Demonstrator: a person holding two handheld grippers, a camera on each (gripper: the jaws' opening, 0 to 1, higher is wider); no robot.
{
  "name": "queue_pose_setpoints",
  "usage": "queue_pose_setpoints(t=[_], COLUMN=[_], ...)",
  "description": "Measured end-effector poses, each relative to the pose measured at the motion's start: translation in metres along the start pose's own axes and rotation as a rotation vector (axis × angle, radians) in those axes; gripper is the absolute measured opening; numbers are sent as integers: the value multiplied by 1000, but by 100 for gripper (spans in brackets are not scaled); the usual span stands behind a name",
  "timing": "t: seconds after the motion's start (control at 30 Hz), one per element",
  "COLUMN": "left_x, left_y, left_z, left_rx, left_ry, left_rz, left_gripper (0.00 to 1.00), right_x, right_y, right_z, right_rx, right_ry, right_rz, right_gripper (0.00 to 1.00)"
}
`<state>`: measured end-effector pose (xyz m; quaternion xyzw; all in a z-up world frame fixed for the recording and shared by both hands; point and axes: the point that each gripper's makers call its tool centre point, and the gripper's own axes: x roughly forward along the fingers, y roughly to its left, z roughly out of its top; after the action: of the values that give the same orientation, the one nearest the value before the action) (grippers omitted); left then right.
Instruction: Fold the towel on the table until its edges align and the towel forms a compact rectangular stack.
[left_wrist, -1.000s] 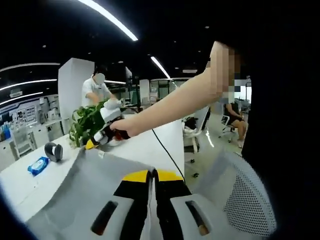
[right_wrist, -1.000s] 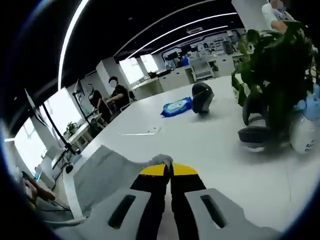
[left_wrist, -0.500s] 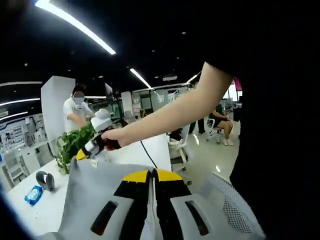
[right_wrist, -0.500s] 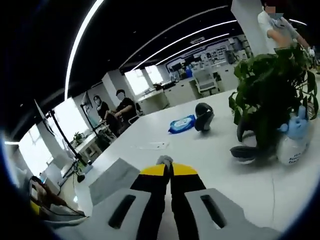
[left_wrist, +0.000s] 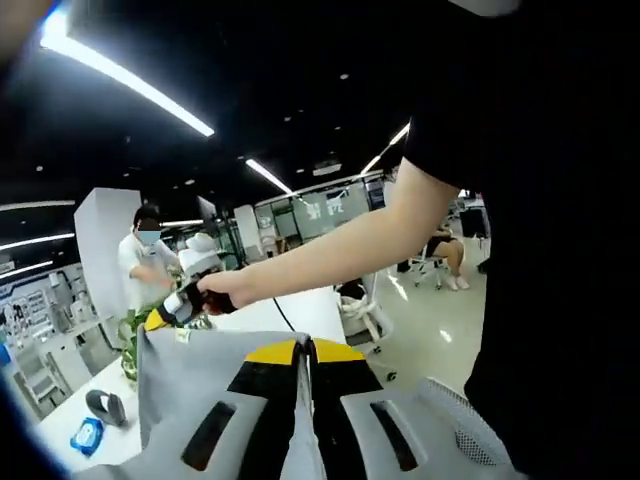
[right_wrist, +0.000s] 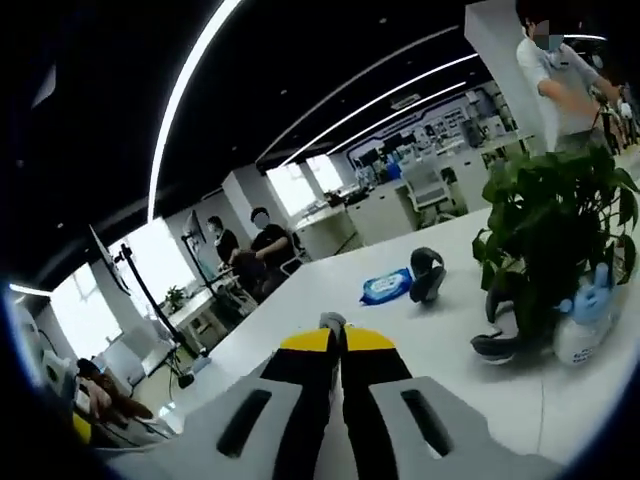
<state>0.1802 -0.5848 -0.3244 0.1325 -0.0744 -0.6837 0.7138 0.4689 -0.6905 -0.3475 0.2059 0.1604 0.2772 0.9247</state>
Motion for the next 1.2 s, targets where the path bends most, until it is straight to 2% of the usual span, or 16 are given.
queue_pose_setpoints(t=[0.2,0.5,0.67,0.8,0.87,0.97,1.03,1.07,1.1,1.2], left_x=[4,12,17,21,21,18,15,13,9,1], left_y=[-3,-5,-3,-1,1,6,9,10,12,16], left_z=[18,36,46,53,55,53,46,42,36,27], left_rx=[22,22,14,10,4,-4,6,10,24,21], left_ry=[-30,-70,-103,-123,-133,-135,-110,-96,-69,-42], left_rz=[-3,6,22,36,49,70,91,101,119,148], left_gripper=[4,3,3,3,3,3,3,3,3,3], right_x=[0,-10,-19,-25,-26,-26,-21,-17,-15,-4], right_y=[16,28,29,17,20,8,4,0,-1,-1], right_z=[11,33,50,66,66,66,58,49,43,33], right_rx=[-30,-22,-28,-16,-26,-31,-39,-42,-39,-4], right_ry=[14,-29,-66,-90,-99,-92,-67,-34,-17,6], right_rz=[33,61,60,53,41,12,-9,-24,-29,-22], right_gripper=[0,0,0,0,0,0,0,0,0,0])
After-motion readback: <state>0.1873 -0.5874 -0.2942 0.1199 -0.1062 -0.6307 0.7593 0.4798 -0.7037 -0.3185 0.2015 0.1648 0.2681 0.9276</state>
